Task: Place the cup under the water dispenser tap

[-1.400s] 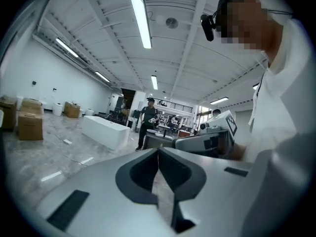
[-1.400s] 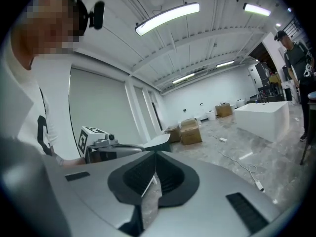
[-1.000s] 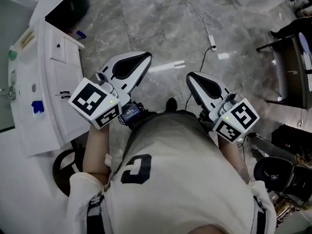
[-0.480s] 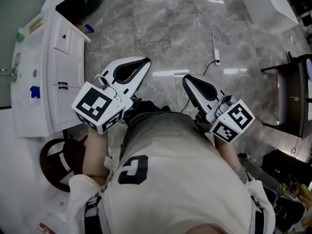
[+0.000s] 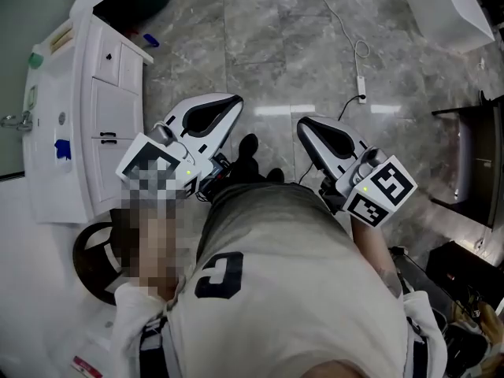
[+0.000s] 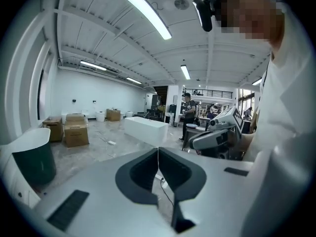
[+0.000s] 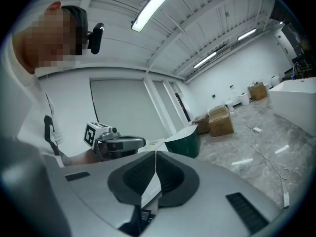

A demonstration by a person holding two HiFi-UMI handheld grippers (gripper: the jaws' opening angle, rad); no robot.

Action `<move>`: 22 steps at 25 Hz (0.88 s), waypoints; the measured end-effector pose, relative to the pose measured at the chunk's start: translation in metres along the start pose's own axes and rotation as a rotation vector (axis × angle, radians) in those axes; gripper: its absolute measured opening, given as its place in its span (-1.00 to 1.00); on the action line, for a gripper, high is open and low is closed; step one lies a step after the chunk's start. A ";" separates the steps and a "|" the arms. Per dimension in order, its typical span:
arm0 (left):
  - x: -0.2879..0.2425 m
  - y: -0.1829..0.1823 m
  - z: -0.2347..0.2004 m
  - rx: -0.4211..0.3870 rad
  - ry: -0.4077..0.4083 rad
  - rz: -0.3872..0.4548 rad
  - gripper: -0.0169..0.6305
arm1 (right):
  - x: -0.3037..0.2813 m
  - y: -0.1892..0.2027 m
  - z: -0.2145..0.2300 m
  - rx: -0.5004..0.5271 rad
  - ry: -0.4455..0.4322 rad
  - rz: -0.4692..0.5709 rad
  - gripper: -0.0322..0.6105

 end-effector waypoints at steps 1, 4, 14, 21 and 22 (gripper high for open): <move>-0.001 0.000 -0.006 0.000 0.008 -0.001 -0.77 | -0.006 -0.001 0.001 -0.002 0.005 -0.006 -0.81; 0.000 -0.004 -0.030 0.007 0.021 0.013 -0.77 | -0.026 -0.007 0.003 0.002 0.013 -0.026 -0.81; 0.037 -0.003 -0.111 0.030 0.025 0.091 -0.77 | -0.122 -0.029 -0.018 0.105 -0.024 -0.111 -0.81; 0.076 0.020 -0.150 0.074 -0.011 0.138 -0.77 | -0.190 -0.027 -0.041 0.206 -0.065 -0.171 -0.81; 0.081 0.024 -0.155 0.078 -0.015 0.142 -0.77 | -0.201 -0.025 -0.044 0.221 -0.073 -0.177 -0.81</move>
Point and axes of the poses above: the fingertips, and each gripper's own axes: x backward along the fingers, z to its right, y out of its underside, the point moved 5 cm from there along x, backward along the fingers, and after that the axes turned 12 degrees about y, right-handed, at the moved point
